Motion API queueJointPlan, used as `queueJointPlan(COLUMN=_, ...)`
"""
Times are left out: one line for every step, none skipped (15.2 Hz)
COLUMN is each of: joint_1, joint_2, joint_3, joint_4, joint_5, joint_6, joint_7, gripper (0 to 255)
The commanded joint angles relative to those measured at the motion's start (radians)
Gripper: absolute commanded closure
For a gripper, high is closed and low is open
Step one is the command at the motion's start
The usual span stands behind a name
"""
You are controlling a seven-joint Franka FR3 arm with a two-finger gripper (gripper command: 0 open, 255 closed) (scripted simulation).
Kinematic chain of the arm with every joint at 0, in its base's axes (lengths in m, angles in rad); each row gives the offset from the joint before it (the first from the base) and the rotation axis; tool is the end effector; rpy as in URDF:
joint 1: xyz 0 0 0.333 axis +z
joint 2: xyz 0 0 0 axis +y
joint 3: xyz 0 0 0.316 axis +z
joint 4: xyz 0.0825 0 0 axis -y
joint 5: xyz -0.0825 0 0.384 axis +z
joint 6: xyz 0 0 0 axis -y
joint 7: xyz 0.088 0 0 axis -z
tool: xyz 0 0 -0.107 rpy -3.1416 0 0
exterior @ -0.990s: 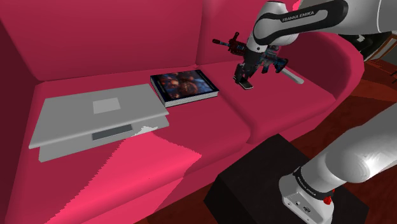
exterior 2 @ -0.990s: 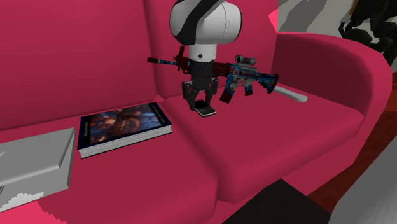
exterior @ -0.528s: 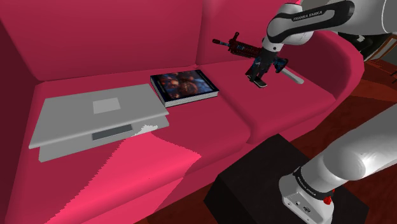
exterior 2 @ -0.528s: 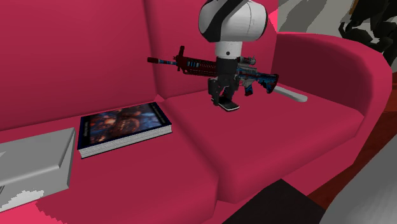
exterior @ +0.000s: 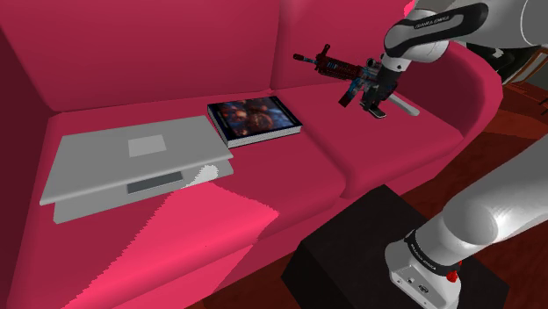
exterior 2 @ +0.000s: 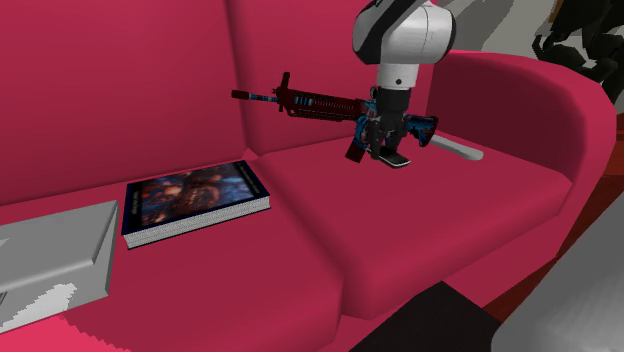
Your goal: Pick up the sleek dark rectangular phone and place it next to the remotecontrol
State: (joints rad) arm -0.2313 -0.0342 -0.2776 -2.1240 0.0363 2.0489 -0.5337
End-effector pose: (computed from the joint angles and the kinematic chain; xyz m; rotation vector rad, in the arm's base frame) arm 0.4632 -0.2570 0.4216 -3.0847 -0.0120 0.0249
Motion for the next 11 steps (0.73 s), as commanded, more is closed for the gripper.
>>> queueJointPlan(joint_1=-0.023, joint_2=0.029, joint_3=-0.025, joint_4=0.037, joint_5=0.006, joint_6=-0.011, joint_7=-0.053, gripper=255)
queueJointPlan(joint_1=-0.035, joint_2=0.043, joint_3=-0.037, joint_4=0.055, joint_5=0.009, joint_6=-0.016, joint_7=-0.078, gripper=255)
queueJointPlan(joint_1=-0.047, joint_2=0.059, joint_3=-0.049, joint_4=0.073, joint_5=0.014, joint_6=-0.020, joint_7=-0.104, gripper=255)
queueJointPlan(joint_1=-0.060, joint_2=0.076, joint_3=-0.060, joint_4=0.093, joint_5=0.019, joint_6=-0.025, joint_7=-0.130, gripper=255)
queueJointPlan(joint_1=-0.072, joint_2=0.093, joint_3=-0.071, joint_4=0.113, joint_5=0.025, joint_6=-0.031, joint_7=-0.156, gripper=255)
queueJointPlan(joint_1=-0.085, joint_2=0.111, joint_3=-0.082, joint_4=0.135, joint_5=0.031, joint_6=-0.037, joint_7=-0.181, gripper=255)
queueJointPlan(joint_1=-0.098, joint_2=0.131, joint_3=-0.092, joint_4=0.158, joint_5=0.038, joint_6=-0.043, joint_7=-0.207, gripper=255)
queueJointPlan(joint_1=-0.112, joint_2=0.151, joint_3=-0.101, joint_4=0.183, joint_5=0.046, joint_6=-0.050, joint_7=-0.232, gripper=255)
queueJointPlan(joint_1=-0.126, joint_2=0.172, joint_3=-0.110, joint_4=0.209, joint_5=0.054, joint_6=-0.057, joint_7=-0.258, gripper=255)
queueJointPlan(joint_1=-0.140, joint_2=0.194, joint_3=-0.119, joint_4=0.236, joint_5=0.063, joint_6=-0.065, joint_7=-0.283, gripper=255)
queueJointPlan(joint_1=-0.156, joint_2=0.217, joint_3=-0.126, joint_4=0.264, joint_5=0.072, joint_6=-0.074, joint_7=-0.308, gripper=255)
